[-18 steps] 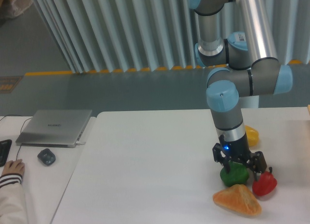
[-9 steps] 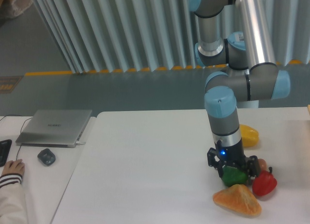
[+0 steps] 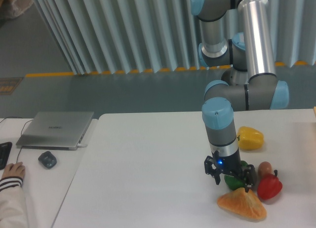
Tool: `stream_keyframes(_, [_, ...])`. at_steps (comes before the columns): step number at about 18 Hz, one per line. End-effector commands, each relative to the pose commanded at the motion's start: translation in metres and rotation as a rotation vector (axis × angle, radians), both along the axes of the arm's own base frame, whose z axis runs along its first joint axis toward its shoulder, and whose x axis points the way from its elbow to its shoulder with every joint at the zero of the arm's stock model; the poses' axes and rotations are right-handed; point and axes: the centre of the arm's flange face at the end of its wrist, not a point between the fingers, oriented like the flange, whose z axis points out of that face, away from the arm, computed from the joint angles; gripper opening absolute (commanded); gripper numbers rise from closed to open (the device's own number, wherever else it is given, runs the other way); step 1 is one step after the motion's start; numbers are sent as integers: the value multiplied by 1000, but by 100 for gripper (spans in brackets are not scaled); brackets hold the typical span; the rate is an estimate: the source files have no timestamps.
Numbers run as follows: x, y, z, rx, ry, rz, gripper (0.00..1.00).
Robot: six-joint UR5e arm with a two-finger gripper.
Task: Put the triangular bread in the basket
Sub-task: 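Lower the open gripper over the orange triangular bread slice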
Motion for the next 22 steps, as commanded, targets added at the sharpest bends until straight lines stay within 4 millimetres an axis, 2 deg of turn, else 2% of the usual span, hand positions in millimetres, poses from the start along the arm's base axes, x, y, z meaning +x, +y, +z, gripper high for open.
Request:
stream_keyframes(5, [-6,3,1,8,4,14,100])
stream_keyframes(9, [-13,8,-17,-14,-3,13,100])
stream_keyframes(12, [-23,7,-11,3,7,22,100])
stream_keyframes(17, [-35,1,-16,-7,6,18,100])
stream_keyframes(22, [-34,1,-26,-23,-2,15,100])
